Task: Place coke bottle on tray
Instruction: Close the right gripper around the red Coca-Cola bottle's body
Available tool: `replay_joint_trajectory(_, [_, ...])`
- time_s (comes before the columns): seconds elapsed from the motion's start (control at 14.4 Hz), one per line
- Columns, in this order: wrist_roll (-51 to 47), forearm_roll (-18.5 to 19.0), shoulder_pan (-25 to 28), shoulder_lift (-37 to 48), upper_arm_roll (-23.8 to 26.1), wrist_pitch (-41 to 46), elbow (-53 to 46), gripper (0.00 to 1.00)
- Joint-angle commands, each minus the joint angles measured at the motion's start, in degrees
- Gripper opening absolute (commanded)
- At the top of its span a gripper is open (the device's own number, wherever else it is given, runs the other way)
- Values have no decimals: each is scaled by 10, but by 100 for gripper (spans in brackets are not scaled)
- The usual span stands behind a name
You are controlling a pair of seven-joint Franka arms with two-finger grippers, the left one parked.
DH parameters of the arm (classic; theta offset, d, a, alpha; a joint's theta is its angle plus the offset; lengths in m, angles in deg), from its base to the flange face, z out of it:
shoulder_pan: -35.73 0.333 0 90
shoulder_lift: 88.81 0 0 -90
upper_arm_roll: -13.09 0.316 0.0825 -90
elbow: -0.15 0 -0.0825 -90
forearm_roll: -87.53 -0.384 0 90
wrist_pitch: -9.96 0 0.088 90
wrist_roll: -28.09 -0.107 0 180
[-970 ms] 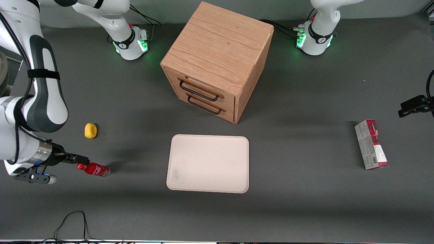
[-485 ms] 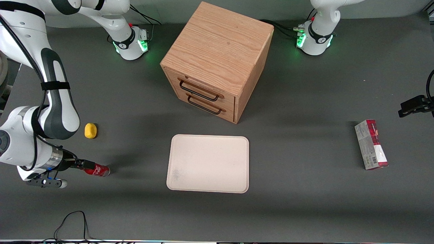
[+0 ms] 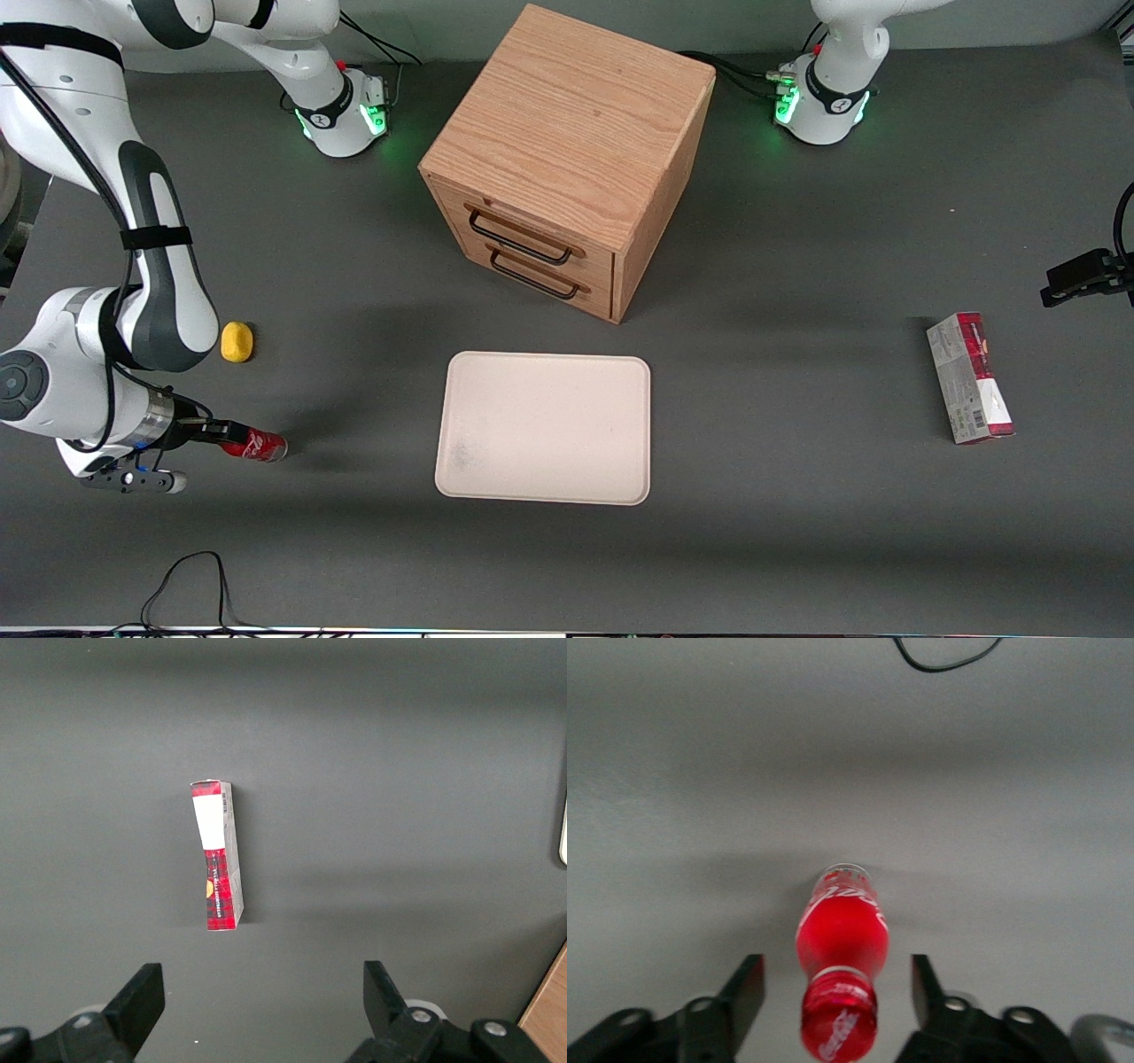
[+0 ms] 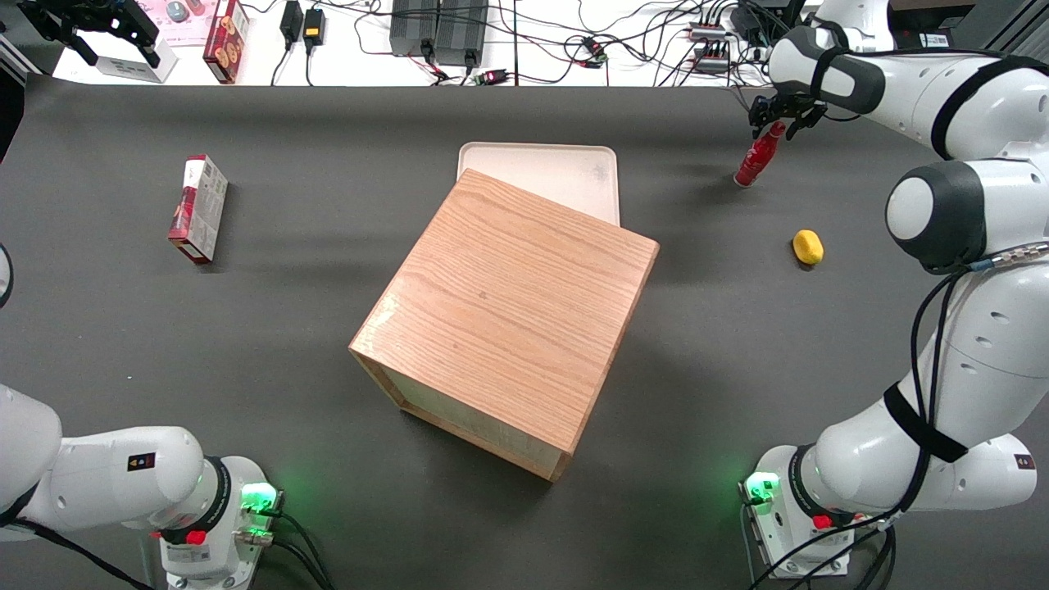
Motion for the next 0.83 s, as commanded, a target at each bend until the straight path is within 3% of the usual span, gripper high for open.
replay_joint_trajectory(0.0, [14, 9, -8, 0, 4, -10, 2, 31])
replay_joint_trajectory(0.14, [17, 10, -8, 1, 4, -9, 0, 0])
replay_joint_trajectory(0.55, [18, 1, -10, 32, 3, 4, -5, 0])
replay_joint_trajectory(0.76, [18, 6, -1, 89, 2, 97, -36, 0])
